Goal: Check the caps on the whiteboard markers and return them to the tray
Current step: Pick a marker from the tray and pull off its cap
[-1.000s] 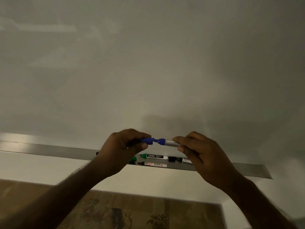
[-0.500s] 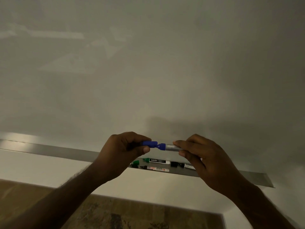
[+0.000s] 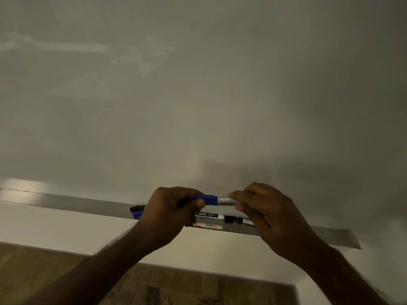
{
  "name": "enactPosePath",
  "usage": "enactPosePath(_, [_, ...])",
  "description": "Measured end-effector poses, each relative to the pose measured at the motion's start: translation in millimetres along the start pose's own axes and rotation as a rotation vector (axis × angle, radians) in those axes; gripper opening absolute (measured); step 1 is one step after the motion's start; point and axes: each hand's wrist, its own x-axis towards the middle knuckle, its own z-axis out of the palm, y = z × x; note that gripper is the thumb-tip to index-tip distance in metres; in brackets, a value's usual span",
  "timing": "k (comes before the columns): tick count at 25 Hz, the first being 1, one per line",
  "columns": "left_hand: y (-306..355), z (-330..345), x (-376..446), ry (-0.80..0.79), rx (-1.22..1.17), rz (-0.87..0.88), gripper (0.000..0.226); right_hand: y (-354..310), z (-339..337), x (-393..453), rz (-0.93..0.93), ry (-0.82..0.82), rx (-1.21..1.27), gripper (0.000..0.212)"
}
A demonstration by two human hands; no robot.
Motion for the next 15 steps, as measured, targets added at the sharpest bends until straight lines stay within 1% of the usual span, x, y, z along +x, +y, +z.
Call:
enactPosePath(5, [-5.0, 8.9, 4.3, -0.023, -0.040, -0.040, 0.014, 4.7, 5.8, -3.2, -0.017, 0.061, -0.039, 0.026])
enactPosePath(7, [-7.0, 11.6, 6.1, -0.046, -0.060, -0.060, 0.013, 7.0, 7.9, -5.9, -0.033, 0.071, -0.084, 0.030])
enactPosePath(9, [-8.9, 13.9, 8.3, -0.083, -0.110, -0.095, 0.013, 11.3, 9.6, -9.2, -0.055, 0.068, -0.150, 0.035])
enactPosePath(12, [-14.4, 18.2, 13.4, -0.150, -0.181, -0.148, 0.014, 19.3, 13.2, -14.6, -0.074, 0.060, -0.231, 0.035])
enactPosePath(15, [-21.1, 28.0, 21.2, -0.220, -0.155, -0.188, 0.013, 34.3, 20.1, -20.6, -0.076, 0.004, -0.251, 0.034])
